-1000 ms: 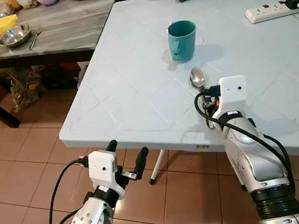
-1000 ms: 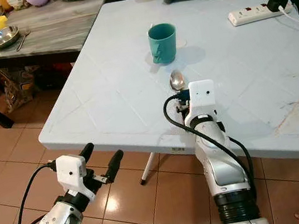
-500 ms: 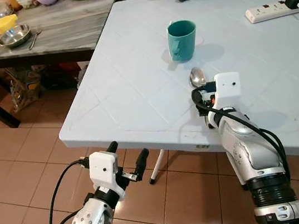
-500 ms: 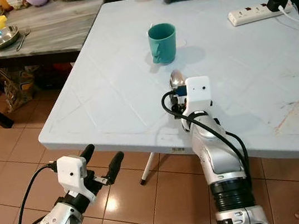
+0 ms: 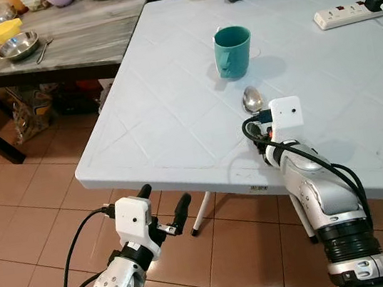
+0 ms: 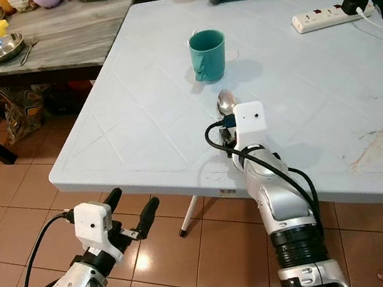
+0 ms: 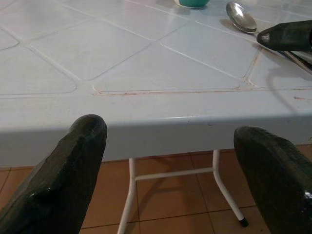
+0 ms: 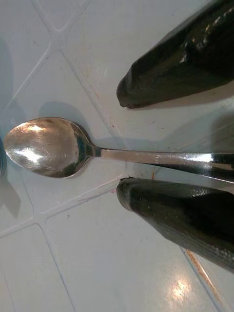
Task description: Setting the table
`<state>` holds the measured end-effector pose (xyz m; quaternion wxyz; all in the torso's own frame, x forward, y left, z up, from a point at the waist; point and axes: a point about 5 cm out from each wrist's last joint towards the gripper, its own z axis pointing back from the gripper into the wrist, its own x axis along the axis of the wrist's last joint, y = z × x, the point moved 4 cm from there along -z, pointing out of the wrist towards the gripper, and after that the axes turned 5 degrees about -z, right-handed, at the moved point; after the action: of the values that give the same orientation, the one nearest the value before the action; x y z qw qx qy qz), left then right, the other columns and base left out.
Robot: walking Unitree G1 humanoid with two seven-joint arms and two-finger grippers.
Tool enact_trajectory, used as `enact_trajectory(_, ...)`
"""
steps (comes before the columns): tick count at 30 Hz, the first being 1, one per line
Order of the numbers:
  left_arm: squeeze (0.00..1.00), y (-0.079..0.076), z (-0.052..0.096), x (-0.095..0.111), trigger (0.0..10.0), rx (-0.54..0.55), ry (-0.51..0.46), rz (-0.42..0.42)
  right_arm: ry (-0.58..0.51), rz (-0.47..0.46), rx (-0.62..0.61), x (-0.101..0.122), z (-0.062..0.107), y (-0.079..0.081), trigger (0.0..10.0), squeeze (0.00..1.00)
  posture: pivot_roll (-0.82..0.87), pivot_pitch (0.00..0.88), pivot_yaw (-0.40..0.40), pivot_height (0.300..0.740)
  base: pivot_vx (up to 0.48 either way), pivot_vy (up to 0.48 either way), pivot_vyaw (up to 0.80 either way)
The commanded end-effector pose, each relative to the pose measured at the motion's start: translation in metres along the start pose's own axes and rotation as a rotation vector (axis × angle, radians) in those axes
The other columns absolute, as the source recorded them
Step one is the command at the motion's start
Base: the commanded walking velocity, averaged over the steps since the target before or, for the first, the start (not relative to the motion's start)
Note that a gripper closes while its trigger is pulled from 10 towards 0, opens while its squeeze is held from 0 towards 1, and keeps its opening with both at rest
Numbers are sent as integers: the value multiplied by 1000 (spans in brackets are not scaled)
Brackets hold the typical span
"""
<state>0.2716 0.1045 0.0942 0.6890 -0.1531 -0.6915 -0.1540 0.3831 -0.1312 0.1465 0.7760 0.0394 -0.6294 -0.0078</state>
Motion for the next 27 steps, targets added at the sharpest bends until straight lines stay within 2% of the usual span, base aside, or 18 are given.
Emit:
enact_trajectory(1,0,1,3,-5,10000,4,27,-6,88,5,29,-22,2,8,0,0,-155,199,133,740,0,0,0)
enact_trajectory(27,0,0,3,-7,10000,3,38,-8,203,85,73,-45,4,7,0,0,-154,194,122,740,0,0,0)
